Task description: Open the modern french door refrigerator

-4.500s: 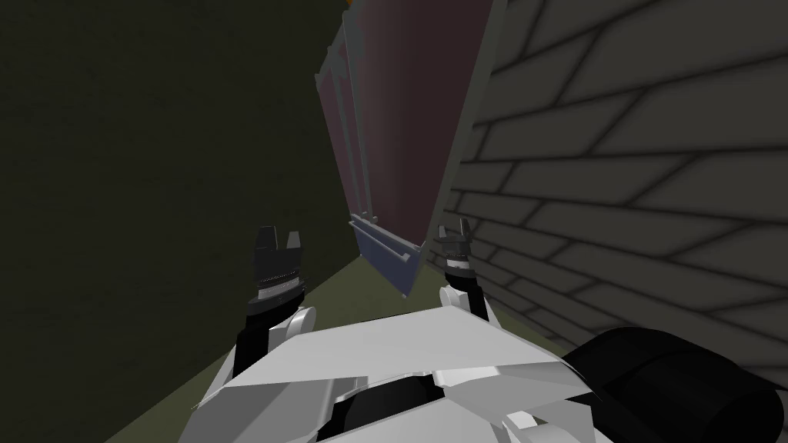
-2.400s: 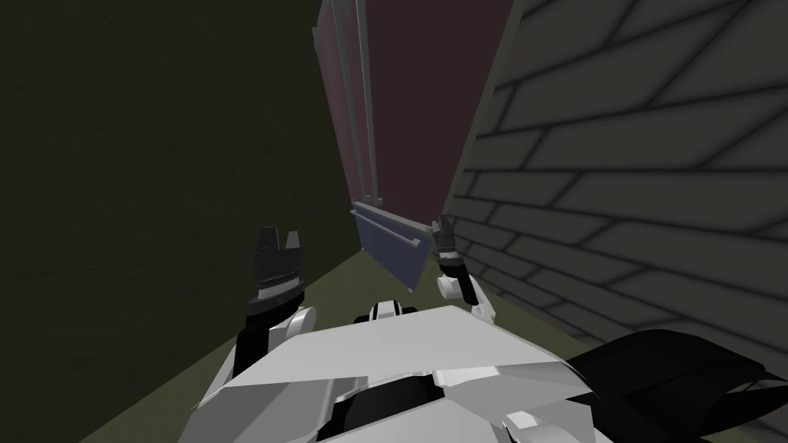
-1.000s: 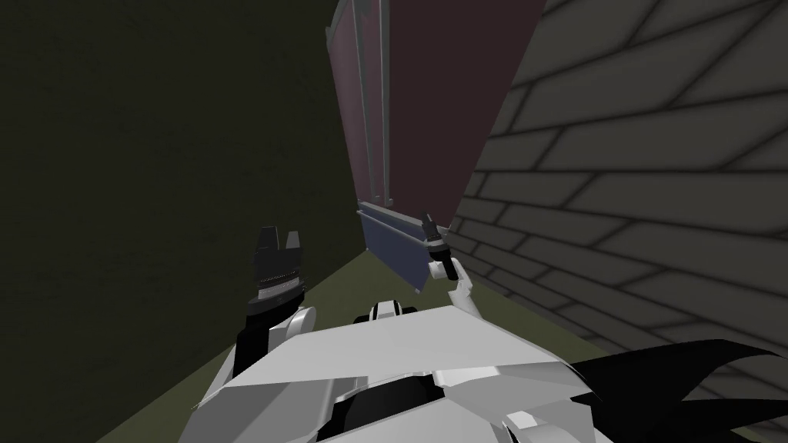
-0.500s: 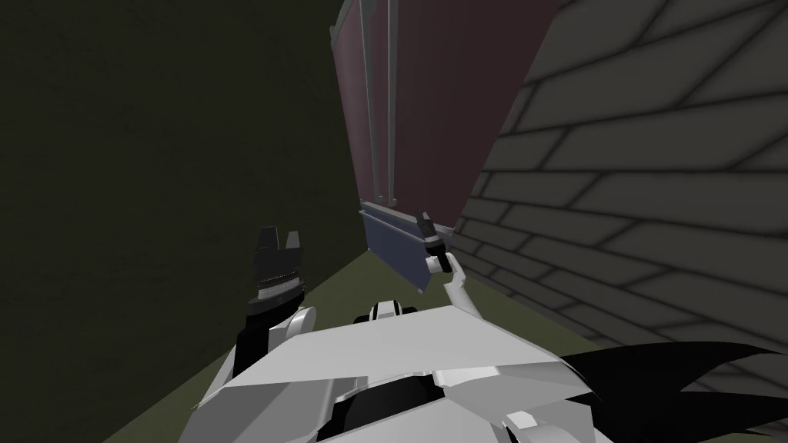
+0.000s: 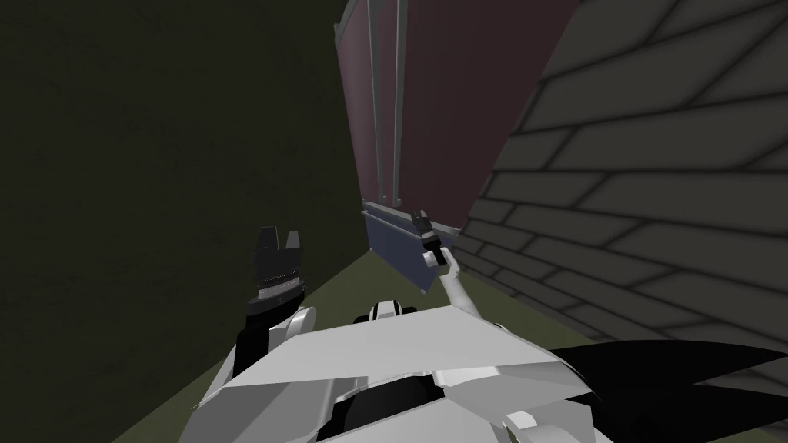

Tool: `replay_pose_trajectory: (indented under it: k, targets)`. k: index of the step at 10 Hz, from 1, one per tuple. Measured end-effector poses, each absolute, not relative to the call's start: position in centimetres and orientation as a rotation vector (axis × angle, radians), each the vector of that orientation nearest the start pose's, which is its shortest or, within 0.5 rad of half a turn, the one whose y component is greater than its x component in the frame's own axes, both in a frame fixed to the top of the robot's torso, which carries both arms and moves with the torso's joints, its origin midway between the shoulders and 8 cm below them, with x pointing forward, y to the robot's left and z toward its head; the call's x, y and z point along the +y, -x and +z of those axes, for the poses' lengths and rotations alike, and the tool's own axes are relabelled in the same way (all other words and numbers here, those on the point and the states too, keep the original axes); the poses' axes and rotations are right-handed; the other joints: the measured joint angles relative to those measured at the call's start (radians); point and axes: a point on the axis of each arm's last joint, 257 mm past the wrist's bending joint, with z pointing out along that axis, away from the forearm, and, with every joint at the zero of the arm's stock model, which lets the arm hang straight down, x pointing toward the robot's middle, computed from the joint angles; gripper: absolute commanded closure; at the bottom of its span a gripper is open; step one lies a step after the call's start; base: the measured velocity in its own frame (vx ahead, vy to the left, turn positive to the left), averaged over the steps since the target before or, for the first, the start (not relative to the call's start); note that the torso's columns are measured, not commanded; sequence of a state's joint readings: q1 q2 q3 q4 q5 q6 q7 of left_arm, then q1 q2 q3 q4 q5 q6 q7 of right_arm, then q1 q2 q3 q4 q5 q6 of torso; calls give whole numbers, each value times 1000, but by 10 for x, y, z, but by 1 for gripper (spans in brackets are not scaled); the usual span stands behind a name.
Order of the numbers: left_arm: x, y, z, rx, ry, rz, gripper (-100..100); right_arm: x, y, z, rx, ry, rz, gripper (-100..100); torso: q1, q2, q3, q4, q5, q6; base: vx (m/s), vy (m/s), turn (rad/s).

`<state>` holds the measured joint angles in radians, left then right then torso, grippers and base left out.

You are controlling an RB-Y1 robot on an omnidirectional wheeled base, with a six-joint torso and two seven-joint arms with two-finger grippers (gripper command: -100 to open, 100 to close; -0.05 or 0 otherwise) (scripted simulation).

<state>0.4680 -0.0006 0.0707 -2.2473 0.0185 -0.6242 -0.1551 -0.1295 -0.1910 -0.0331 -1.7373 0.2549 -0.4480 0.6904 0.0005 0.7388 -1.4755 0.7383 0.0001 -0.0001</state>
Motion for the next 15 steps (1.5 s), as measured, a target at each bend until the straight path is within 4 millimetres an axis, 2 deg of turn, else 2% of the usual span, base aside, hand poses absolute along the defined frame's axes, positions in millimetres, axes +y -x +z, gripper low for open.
replay_pose_trajectory:
  k: [8,11,15]
  targets:
    - [298,-325,44,546,511,-1132,0,-205,-561,16,954,161,275,-100,0,-1,-1,0,0,0,20,71,-7]
    - [298,-325,44,546,511,-1132,0,-207,-579,8,977,219,173,-100,-1,0,0,0,0,0,20,74,-10]
    - [298,-325,44,546,511,-1132,0,-218,-611,1,1018,321,-8,-100,-2,0,0,0,0,0,29,84,-12]
